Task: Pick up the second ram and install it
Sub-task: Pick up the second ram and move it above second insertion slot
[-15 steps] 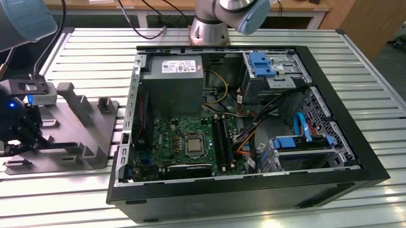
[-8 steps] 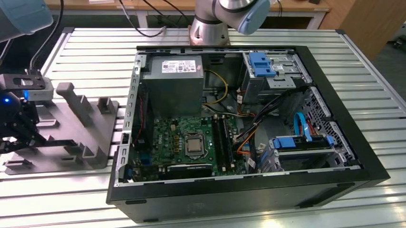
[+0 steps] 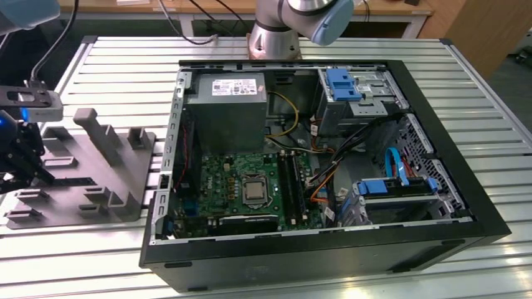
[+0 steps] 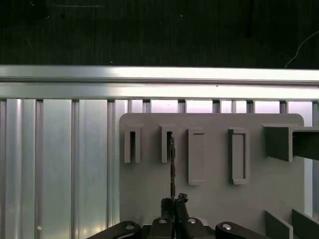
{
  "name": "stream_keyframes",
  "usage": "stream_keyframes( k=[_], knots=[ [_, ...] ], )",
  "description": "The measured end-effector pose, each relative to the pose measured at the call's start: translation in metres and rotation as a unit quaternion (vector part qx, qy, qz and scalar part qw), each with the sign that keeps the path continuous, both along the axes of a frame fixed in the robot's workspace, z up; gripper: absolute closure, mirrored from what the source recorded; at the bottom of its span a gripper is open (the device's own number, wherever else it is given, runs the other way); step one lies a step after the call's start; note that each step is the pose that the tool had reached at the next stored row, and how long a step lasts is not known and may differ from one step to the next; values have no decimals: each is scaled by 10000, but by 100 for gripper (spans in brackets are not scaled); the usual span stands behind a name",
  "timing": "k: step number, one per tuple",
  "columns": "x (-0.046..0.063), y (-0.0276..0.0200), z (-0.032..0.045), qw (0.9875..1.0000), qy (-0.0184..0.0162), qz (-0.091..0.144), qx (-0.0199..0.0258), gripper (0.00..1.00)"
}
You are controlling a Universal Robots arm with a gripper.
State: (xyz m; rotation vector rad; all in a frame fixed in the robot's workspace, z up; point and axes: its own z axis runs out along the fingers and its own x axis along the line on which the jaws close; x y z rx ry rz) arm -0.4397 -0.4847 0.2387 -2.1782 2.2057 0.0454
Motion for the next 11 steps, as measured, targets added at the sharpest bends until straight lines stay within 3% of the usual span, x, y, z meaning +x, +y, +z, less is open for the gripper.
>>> stream_keyframes(
  k=[11],
  knots=[
    [0, 0, 307, 10000, -14, 0, 0, 87]
  ],
)
